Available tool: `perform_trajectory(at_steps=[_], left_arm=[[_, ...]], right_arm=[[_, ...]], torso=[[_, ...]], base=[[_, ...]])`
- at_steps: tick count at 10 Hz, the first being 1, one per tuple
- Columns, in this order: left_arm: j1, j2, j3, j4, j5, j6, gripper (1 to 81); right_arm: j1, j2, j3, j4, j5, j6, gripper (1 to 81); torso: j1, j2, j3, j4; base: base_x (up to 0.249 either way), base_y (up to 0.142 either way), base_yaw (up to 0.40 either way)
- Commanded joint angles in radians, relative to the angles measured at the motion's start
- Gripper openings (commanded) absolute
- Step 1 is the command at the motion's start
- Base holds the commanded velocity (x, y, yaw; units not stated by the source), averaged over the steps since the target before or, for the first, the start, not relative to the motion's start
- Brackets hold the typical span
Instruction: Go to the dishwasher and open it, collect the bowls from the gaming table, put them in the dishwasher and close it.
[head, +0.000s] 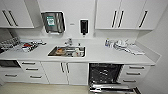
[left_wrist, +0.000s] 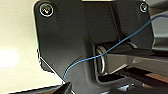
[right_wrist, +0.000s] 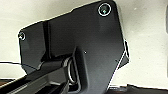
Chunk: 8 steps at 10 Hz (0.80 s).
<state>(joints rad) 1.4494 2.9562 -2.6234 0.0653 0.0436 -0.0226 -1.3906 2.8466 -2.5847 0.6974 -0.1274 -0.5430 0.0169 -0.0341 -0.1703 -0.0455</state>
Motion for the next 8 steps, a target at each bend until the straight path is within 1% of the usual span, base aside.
perform_trajectory(at_steps=[1, 5, 6, 8], left_arm=[[-0.023, -0.003, 0.0, 0.008, 0.062, 0.006, 81.1], [-0.023, -0.003, 0.0, 0.005, 0.065, 0.004, 81.1], [-0.023, 0.0, 0.0, 0.005, 0.067, 0.004, 81.1], [-0.023, 0.0, -0.001, 0.005, 0.07, 0.004, 81.1]], right_arm=[[0.038, -0.016, -0.003, 0.002, -0.077, -0.005, 81.1], [0.038, -0.016, -0.003, 0.002, -0.077, -0.005, 81.1], [0.038, -0.014, -0.003, 0.002, -0.077, -0.005, 81.1], [0.037, 0.003, -0.027, 0.007, -0.041, 0.001, 81.1]], torso=[[0.0, -0.001, 0.038, 0.0], [-0.003, 0.012, 0.138, 0.0], [-0.004, 0.012, 0.1, 0.0], [-0.005, 0.012, 0.116, 0.0]], base=[[0.0, 0.0, 0.0], [0.0, 0.0, 0.0], [0.0, 0.0, 0.0], [0.0, 0.0, 0.0]])
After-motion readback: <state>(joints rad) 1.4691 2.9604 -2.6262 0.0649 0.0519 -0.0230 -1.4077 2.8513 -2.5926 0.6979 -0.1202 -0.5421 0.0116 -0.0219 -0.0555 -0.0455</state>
